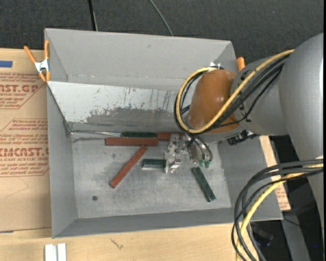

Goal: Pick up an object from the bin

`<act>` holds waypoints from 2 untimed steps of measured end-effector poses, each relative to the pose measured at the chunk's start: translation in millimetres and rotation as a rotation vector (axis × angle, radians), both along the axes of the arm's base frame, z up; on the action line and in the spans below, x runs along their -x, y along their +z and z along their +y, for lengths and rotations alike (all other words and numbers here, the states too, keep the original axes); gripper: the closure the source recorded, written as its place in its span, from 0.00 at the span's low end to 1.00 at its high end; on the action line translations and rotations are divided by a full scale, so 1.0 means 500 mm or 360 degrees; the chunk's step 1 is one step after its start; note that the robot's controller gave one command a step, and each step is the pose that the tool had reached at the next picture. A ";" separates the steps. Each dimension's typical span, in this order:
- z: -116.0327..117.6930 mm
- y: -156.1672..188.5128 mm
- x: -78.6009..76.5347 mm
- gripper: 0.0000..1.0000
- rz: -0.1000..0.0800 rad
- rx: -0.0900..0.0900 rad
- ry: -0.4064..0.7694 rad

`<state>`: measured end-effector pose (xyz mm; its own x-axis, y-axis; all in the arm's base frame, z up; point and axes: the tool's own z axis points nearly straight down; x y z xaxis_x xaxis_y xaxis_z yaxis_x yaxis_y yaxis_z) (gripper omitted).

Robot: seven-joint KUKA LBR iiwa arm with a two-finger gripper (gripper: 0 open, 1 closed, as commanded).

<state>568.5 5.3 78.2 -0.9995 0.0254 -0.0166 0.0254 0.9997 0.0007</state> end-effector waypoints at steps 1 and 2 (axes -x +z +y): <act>-0.012 0.075 0.014 1.00 0.0035 -0.0001 -0.0030; -0.027 0.137 -0.003 1.00 0.0012 -0.0001 -0.0084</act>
Offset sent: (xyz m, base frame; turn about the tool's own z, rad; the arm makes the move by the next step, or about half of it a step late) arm 0.0094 -0.0308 0.0143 0.1241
